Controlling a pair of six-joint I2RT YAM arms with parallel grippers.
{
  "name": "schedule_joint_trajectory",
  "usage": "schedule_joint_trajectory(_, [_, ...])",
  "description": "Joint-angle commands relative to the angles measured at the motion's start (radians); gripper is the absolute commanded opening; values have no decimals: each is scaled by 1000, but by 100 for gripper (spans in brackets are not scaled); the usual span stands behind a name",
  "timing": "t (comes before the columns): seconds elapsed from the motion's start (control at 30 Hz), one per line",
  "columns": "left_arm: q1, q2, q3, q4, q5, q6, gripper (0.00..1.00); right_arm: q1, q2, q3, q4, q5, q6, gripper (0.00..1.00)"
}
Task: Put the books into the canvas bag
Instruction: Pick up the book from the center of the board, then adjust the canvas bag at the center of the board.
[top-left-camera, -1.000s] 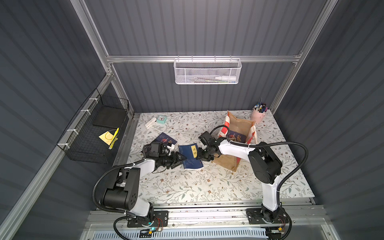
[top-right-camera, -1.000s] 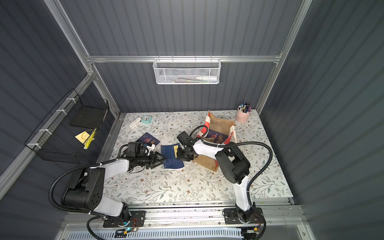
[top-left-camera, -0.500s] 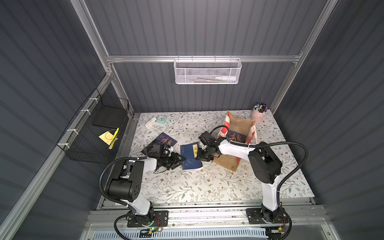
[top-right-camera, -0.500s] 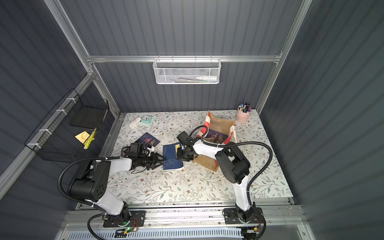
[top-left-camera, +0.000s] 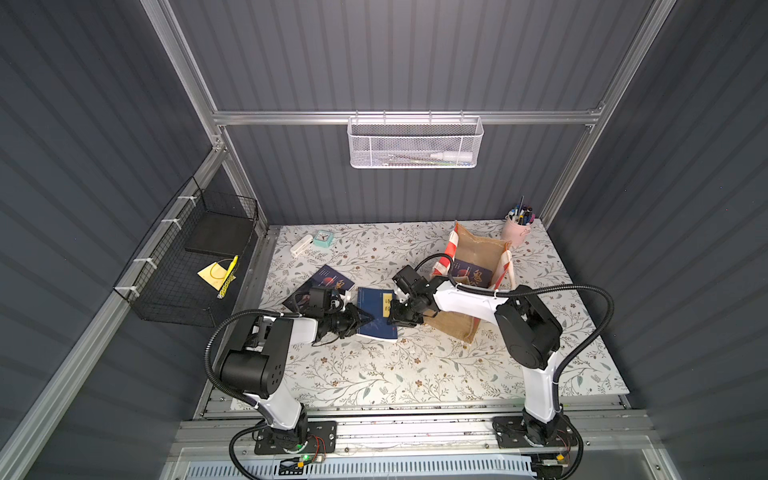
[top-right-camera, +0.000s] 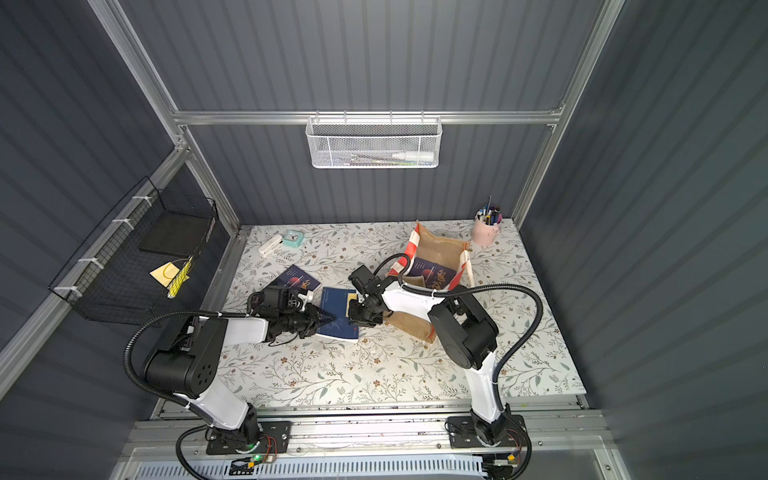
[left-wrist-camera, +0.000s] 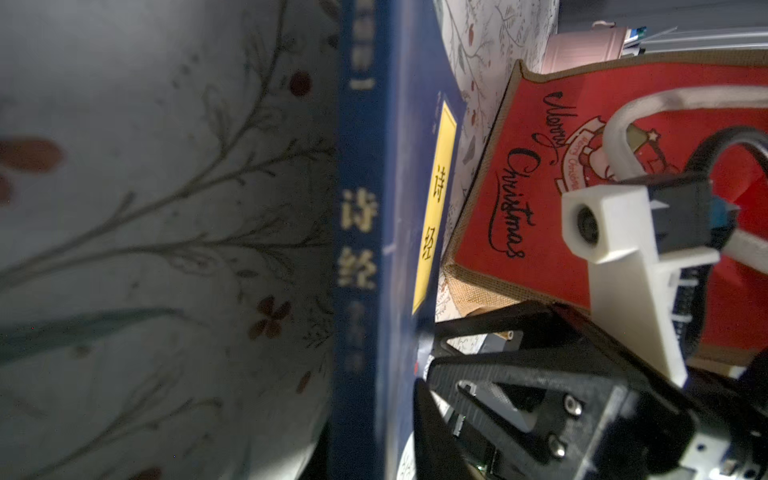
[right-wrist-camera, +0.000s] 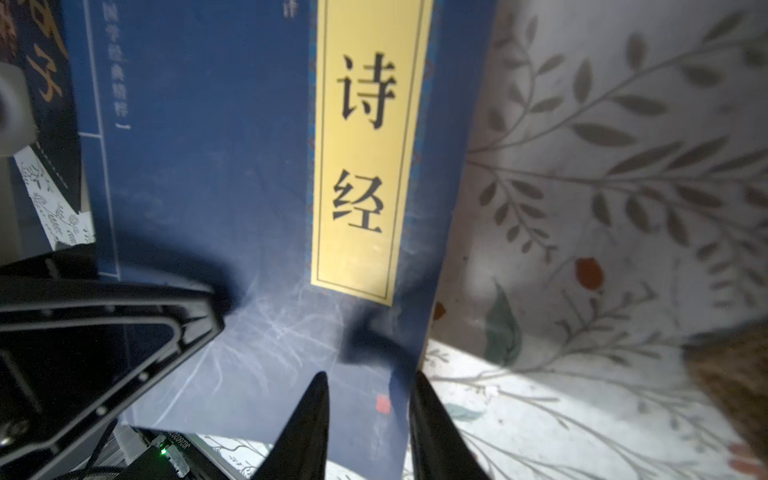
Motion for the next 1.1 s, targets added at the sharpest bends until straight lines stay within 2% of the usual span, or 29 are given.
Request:
schedule_joint_trajectory(0.0, [-5, -42, 48, -100, 7, 57, 7, 4, -14, 33, -59, 16, -16, 38])
schedule_joint_trajectory(0.07, [-4, -70, 71, -181, -13, 105, 0, 4, -43, 37, -85, 57, -28, 39])
schedule_joint_trajectory(0.33, [-3, -221, 224, -502, -107, 314, 0, 27, -277, 52, -148, 155, -112, 44])
schedule_joint_trajectory(0.47, [-4, -311, 316, -590, -152, 356, 0, 41, -421, 74, -181, 190, -166, 46])
schedule_joint_trajectory(0.57, [-5, -377, 385, -628, -177, 365, 0, 36, -512, 106, -273, 292, -206, 48])
schedule_joint_trajectory(0.6, [-6, -399, 410, -637, -189, 364, 0, 27, -536, 122, -321, 334, -225, 52])
schedule_joint_trajectory(0.7, [-11, -440, 477, -656, -210, 350, 0, -70, -595, 136, -436, 395, -244, 59])
schedule_joint_trajectory(0.83, [-17, -468, 534, -650, -215, 321, 0, -259, -620, 113, -455, 311, -226, 65])
schedule_joint_trajectory(0.93, [-20, -480, 533, -634, -218, 302, 0, -313, -577, 125, -401, 205, -218, 67])
schedule_joint_trajectory(1.07, [-22, -497, 494, -623, -219, 284, 0, -321, -444, 165, -347, 131, -197, 67])
